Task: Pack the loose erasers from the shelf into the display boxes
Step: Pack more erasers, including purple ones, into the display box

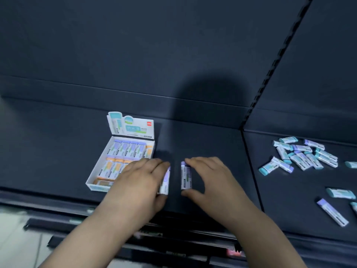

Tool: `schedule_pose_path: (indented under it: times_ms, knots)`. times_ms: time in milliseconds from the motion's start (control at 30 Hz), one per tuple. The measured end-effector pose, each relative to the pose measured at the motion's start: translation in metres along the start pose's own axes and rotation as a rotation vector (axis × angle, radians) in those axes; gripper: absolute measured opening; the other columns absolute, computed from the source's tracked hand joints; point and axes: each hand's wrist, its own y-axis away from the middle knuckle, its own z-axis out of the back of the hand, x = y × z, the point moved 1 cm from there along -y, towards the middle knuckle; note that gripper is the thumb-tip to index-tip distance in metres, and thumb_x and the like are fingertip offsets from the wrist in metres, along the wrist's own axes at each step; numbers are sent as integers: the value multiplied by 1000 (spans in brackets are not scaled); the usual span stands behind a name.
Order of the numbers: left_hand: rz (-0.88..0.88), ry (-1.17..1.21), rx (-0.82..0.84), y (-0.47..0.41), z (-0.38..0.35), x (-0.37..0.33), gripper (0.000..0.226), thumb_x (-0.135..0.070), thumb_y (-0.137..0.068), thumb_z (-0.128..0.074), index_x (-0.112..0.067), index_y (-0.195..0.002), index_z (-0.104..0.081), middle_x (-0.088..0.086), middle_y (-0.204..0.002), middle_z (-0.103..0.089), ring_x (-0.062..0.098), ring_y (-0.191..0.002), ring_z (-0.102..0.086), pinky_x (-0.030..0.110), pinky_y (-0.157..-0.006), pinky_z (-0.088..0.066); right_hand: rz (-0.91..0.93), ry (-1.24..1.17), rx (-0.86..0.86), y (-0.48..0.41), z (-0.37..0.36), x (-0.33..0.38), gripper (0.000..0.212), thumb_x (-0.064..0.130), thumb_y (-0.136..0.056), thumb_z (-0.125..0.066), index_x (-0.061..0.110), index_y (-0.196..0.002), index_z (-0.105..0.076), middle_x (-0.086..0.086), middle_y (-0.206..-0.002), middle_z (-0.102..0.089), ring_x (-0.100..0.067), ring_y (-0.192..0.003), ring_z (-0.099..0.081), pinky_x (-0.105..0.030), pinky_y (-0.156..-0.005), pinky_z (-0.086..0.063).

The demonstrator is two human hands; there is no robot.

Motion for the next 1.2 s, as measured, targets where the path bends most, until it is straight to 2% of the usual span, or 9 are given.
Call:
schedule_pose_path:
  times_ms: [233, 400, 567, 667, 767, 833, 933, 1033, 1200]
  knots:
    - [166, 51, 63, 19, 11, 35, 70, -26, -46, -86, -11, -111, -65, 3, -106, -66, 26, -95, -65, 37, -82, -53, 63, -38, 54, -21, -10, 26, 66, 44, -82, -62, 33, -140, -31, 20, -141, -35, -1, -128, -23, -19, -108, -19]
    - [203, 43, 63, 28, 16, 75, 67, -28, -48, -89, -10, -107, -65, 4, -100, -64, 29, -86, -64, 38, -77, -54, 19, -20, 2, -44, -25, 44, 66, 43, -80, -65, 32, -138, -34, 18, -139, -39, -5, -127, -28, -26, -109, -25]
    - [153, 40, 90, 25, 14, 126, 70, -31, -49, -87, -11, -112, -64, 2, -101, -65, 28, -86, -63, 38, -78, -54, -68, -17, -90, -74, -47, 66, 62, 41, -80, -66, 32, -134, -37, 16, -137, -42, -4, -126, -28, -26, -107, -27]
    - [118, 49, 106, 20, 15, 143, 73, -34, -53, -86, -14, -118, -61, 1, -107, -65, 26, -96, -62, 36, -83, -51, -117, 21, -101, -83, -57, 77, 60, 40, -81, -66, 32, -133, -37, 17, -136, -41, -6, -125, -29, -26, -105, -29]
    - [55, 120, 116, 15, 19, 146, 70, -42, -73, -73, -23, -134, -45, -9, -131, -49, 15, -122, -45, 26, -102, -34, -162, 80, -73, -89, -60, 82, 60, 39, -82, -65, 32, -134, -35, 16, -137, -41, -10, -125, -31, -28, -104, -30]
    - [-7, 132, 147, 11, 17, 149, 68, -45, -81, -63, -27, -140, -35, -13, -139, -39, 8, -128, -34, 19, -106, -24, -197, 131, -46, -93, -62, 83, 60, 40, -83, -62, 34, -135, -33, 17, -139, -39, -11, -127, -30, -29, -104, -27]
    - [-55, 125, 181, 7, 11, 154, 62, -45, -84, -59, -29, -139, -35, -13, -137, -38, 8, -126, -32, 19, -105, -24, -240, 192, -30, -97, -65, 83, 60, 41, -83, -61, 35, -135, -32, 18, -139, -39, -11, -126, -30, -27, -100, -25]
    - [-70, 117, 206, 4, 7, 155, 55, -45, -82, -61, -29, -132, -42, -12, -130, -43, 9, -119, -37, 22, -101, -31, -256, 236, -15, -99, -66, 83, 60, 42, -84, -60, 34, -136, -31, 17, -138, -41, -12, -124, -31, -26, -93, -25]
    - [-86, 83, 306, 2, 3, 155, 55, -45, -80, -64, -26, -129, -46, -10, -125, -47, 12, -113, -41, 26, -96, -37, -266, 281, 10, -102, -67, 84, 61, 41, -84, -59, 37, -137, -30, 18, -137, -43, -12, -122, -32, -27, -91, -27]
